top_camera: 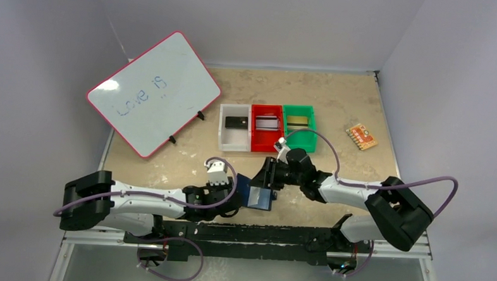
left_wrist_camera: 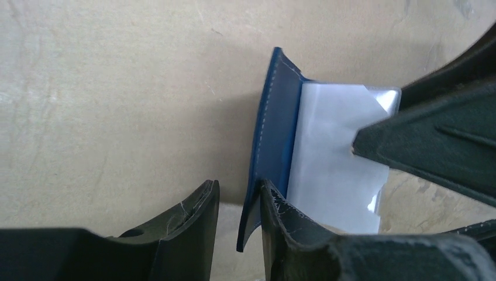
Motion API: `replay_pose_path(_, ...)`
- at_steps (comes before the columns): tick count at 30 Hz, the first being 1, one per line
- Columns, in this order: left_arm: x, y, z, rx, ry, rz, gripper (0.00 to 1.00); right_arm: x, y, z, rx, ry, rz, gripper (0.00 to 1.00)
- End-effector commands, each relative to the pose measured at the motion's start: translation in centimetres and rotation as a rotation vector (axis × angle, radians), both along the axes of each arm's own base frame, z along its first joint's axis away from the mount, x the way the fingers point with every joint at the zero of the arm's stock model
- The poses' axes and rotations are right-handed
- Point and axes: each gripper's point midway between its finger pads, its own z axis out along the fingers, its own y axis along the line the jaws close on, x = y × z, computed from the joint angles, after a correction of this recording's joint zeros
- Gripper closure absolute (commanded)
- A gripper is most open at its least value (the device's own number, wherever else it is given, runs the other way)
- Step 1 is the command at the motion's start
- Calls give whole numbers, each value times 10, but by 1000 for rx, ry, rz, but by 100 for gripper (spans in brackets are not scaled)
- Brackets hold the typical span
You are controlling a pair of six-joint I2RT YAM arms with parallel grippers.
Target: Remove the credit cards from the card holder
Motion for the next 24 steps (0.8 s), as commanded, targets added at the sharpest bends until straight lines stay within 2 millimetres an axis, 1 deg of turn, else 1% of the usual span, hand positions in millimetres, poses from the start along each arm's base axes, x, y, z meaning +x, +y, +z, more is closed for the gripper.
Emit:
replay_pose_path(1, 13, 9, 7, -55, -20, 25, 68, 13, 25, 51, 143, -133, 30, 47)
replay_pose_path(5, 17, 4, 23, -93, -40, -10, 67, 15, 32, 52, 136, -122, 46, 45)
replay_pose_path(7, 18, 1, 33, -113, -59, -31, 67, 16, 35, 48, 130, -110, 48, 45)
replay_pose_path(9, 19, 1, 38, -121, -69, -40, 67, 19, 39, 44, 129, -98, 42, 45)
replay_pose_path(14, 19, 12, 34, -124, -59, -11, 67, 25, 54, 44, 132, -91, 35, 45)
replay_pose_path(16, 19, 19, 33, -119, -63, 11, 66, 29, 58, 39, 111, -80, 23, 45)
replay_pose_path(19, 22, 27, 41, -122, -87, 27, 55, 33, 60, 26, 66, -51, 0, 45)
replay_pose_path(21, 22, 29, 46, -129, -102, 22, 48, 36, 60, 22, 57, -39, -22, 45)
replay_pose_path(24, 21, 30, 46, -137, -110, 4, 42, 39, 61, 17, 52, -21, -44, 45)
